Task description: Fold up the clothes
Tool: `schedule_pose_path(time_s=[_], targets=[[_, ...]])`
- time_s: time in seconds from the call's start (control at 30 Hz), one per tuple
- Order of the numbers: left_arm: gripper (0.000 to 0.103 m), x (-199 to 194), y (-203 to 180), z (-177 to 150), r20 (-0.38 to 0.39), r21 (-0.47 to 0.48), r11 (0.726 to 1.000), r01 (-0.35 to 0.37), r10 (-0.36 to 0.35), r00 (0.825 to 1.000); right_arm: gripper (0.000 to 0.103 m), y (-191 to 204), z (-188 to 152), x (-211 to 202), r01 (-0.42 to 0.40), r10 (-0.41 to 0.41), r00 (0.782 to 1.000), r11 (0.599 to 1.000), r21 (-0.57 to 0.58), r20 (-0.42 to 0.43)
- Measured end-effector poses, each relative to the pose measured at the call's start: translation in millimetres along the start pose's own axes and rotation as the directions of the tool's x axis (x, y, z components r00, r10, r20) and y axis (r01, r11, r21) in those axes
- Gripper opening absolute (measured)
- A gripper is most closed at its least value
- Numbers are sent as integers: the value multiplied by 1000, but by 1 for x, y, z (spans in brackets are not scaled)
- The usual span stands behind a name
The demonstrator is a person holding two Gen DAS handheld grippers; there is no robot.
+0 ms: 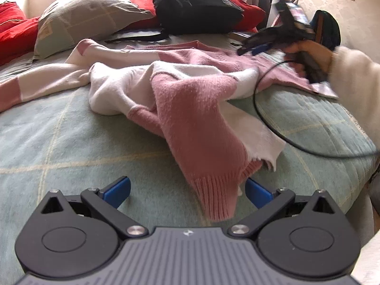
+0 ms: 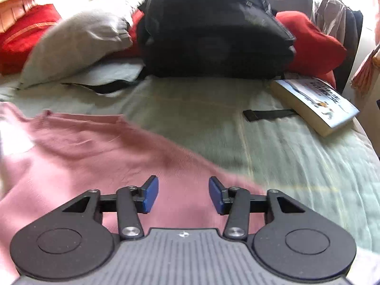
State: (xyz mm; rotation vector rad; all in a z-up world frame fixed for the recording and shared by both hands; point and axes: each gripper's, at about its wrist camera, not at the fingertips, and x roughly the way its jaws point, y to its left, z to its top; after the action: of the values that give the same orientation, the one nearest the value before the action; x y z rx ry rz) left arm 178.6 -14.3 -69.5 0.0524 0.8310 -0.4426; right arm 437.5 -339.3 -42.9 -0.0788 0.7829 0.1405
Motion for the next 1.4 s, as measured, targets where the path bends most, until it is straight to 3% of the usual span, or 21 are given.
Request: schedule_pose_path(time_s=[0.17,0.3,0.4,0.6,0.73,0.83,0.97,1.07,1.17,1.3,1.4], targets=[[102,-1,-15,-13,-9,52,999,6,-5,1000,81,15,-64,-85,-127,125,991,991,34,39],[102,4,-26,-22,4,116,993,-36,36,999,81,36,-133,-118,-289,291,957,950,117,-2],[102,3,-26,-28,40,128,991,-40,35,999,81,59,-174,-134,-318,320,947,938,140,7],[102,-2,-23,-28,19,120,992,-42,40,999,86,82,-198,-151,-439,430,898,874,209,90],[102,-10,-30,-23,5,150,988,-37,37,999,86,86,-199,-150,-376,364,927,899,224,92],[102,-22,-42,-11,20,191,982,-12,8,1000,86,80,-211,-156,-354,338,935,907,227,107],[102,-29,-72,12,39,267,960,79,-92,995,89,71,-227,-171,-308,286,950,926,221,123],[102,-16,-97,27,34,326,939,106,-124,992,95,67,-238,-181,-254,231,964,946,203,130],[102,5,-120,41,17,372,919,128,-144,989,97,62,-248,-185,-241,220,967,950,199,126],[102,34,-133,54,-34,334,918,216,-217,976,98,50,-262,-187,-272,248,960,935,229,130],[102,46,-131,63,-26,316,931,183,-184,983,99,45,-266,-188,-299,270,952,924,236,147]])
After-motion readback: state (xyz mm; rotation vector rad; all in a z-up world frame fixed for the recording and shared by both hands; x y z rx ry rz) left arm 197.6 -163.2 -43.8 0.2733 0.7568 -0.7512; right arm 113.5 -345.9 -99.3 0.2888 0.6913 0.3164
